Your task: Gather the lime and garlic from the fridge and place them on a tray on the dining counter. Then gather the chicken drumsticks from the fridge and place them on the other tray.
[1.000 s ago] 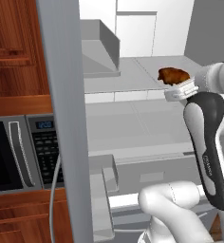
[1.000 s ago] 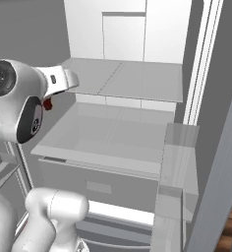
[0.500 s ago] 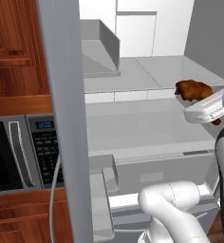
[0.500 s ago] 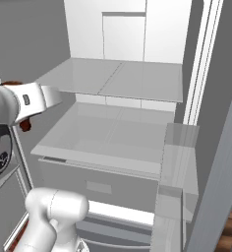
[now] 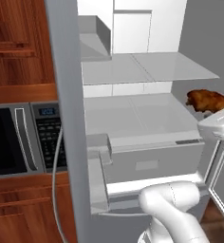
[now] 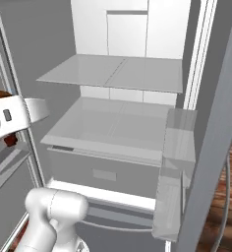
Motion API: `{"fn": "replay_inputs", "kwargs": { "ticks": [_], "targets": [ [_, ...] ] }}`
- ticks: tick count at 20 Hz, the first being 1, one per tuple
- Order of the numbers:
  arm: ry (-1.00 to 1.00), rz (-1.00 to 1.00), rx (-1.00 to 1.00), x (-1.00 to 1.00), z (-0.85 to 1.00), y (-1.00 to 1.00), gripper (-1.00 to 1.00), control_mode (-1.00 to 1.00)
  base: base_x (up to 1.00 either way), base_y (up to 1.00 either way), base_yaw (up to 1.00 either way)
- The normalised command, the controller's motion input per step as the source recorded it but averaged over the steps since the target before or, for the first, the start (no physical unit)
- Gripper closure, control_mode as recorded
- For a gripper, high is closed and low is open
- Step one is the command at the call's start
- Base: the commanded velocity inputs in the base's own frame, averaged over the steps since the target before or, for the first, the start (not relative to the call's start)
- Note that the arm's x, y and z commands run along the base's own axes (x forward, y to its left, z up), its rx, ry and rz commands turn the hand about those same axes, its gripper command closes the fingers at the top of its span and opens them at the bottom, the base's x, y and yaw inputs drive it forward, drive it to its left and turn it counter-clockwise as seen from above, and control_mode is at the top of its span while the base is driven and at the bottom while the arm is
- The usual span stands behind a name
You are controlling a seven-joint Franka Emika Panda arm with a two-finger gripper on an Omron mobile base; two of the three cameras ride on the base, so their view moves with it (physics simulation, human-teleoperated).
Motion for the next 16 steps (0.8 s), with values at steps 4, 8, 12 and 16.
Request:
{"fn": "replay_inputs", "kwargs": {
  "ticks": [4, 8, 12, 16],
  "targets": [
    [0.00, 0.00, 0.00, 0.00, 0.00, 0.00, 1.00, 1.00, -1.00, -0.08, -0.07],
    [0.00, 0.00, 0.00, 0.00, 0.00, 0.00, 1.00, 1.00, -1.00, 0.00, -0.11],
    [0.00, 0.00, 0.00, 0.00, 0.00, 0.00, 1.00, 1.00, -1.00, -0.02, -0.12],
    [0.00, 0.00, 0.00, 0.00, 0.00, 0.00, 1.00, 1.00, -1.00, -0.26, -0.19]
  ]
}}
